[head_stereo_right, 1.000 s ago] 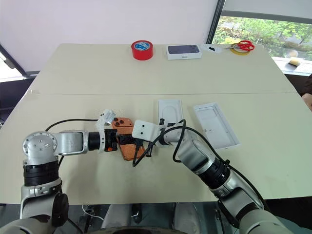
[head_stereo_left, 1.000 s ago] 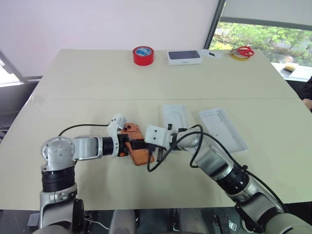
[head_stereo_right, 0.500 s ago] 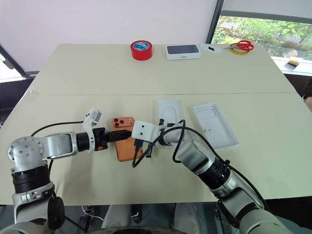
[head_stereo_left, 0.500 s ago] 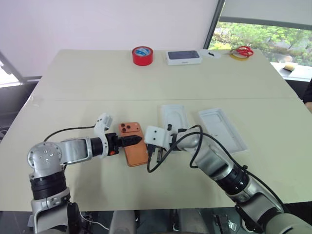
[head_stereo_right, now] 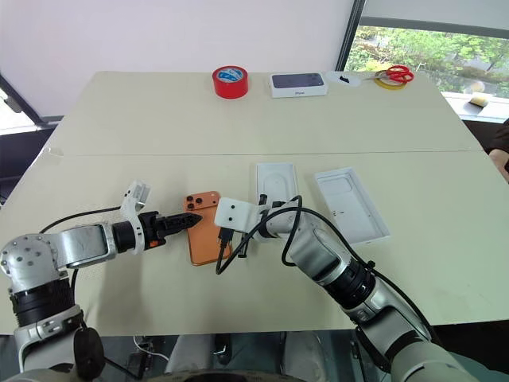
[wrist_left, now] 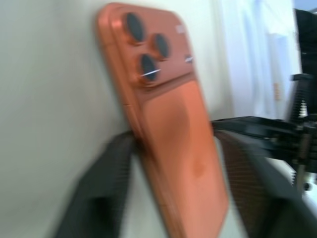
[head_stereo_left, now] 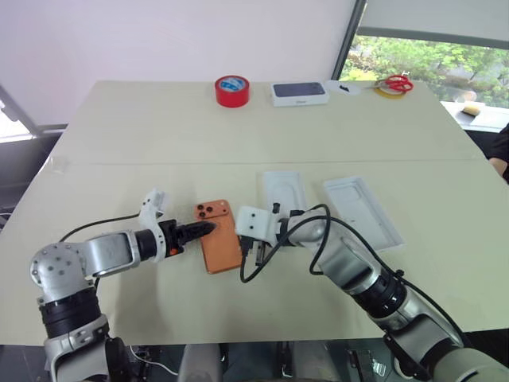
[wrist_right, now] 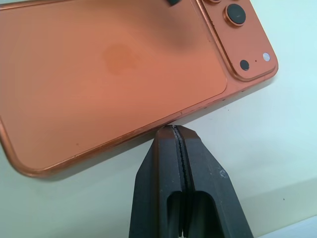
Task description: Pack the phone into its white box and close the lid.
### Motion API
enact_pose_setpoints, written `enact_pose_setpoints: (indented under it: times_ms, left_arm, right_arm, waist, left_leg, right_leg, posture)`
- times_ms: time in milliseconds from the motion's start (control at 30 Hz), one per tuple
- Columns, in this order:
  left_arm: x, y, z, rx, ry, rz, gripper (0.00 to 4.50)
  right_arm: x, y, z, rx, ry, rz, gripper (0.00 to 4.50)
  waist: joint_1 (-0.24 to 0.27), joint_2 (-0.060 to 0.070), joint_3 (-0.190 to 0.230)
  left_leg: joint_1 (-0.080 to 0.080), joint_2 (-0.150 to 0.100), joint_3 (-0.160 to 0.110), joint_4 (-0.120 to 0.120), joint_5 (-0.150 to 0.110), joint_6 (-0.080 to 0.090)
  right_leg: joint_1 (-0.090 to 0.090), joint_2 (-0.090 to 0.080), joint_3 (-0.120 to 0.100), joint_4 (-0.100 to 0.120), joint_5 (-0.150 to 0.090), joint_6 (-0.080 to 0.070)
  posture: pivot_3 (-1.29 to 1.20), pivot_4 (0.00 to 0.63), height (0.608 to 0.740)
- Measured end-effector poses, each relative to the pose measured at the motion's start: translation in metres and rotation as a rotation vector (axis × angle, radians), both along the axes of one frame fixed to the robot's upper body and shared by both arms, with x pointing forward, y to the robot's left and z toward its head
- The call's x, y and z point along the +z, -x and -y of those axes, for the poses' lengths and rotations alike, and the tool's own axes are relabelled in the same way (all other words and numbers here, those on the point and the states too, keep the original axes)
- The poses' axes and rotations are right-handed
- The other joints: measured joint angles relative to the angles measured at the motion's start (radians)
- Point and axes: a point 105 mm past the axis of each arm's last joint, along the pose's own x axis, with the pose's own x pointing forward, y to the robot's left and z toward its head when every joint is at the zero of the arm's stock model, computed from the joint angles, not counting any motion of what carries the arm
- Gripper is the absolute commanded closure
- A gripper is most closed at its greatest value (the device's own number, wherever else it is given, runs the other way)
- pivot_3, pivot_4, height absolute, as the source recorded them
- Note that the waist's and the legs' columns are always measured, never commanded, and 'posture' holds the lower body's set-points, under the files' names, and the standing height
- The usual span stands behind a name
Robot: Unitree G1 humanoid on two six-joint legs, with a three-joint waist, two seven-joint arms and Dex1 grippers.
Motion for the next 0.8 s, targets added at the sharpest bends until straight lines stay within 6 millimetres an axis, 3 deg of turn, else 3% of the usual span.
enact_pose_setpoints:
  times_ms: [67,500,633,800]
  left_arm:
    - [0.007,-0.001,0.001,-0.002,0.051,0.027,4.3]
    - [0.022,-0.011,0.01,0.03,0.177,0.05,4.3]
    - [0.038,-0.021,0.014,0.05,0.209,0.082,4.3]
    - [0.072,-0.04,0.043,-0.008,0.281,0.163,4.3]
  right_arm:
    - [0.0,0.0,0.0,-0.002,0.0,0.001,4.5]
    - [0.004,-0.003,0.007,-0.047,-0.028,-0.015,4.5]
    - [0.028,-0.008,0.027,-0.105,-0.117,0.014,4.5]
    - [0.061,-0.003,0.055,-0.151,-0.248,0.09,4.5]
  waist:
    - [0.0,0.0,0.0]
    - [0.003,-0.001,0.0]
    - [0.009,-0.001,0.001]
    - [0.027,-0.002,0.001]
  left_leg:
    - [0.0,0.0,0.0,0.0,0.0,0.0]
    - [0.001,0.0,-0.001,-0.001,0.0,0.0]
    - [-0.003,0.0,-0.001,-0.001,0.0,0.0]
    - [-0.004,-0.001,-0.001,-0.002,0.0,0.0]
  right_leg:
    - [0.0,0.0,0.0,0.0,0.0,0.0]
    - [0.003,0.0,-0.001,-0.003,0.001,-0.001]
    - [0.002,0.0,-0.001,-0.004,0.001,-0.001]
    - [0.004,0.0,-0.001,-0.007,0.001,-0.001]
  posture:
    - [0.0,0.15,0.73]
    - [0.0,0.15,0.73]
    - [0.0,0.15,0.73]
    - [0.0,0.15,0.73]
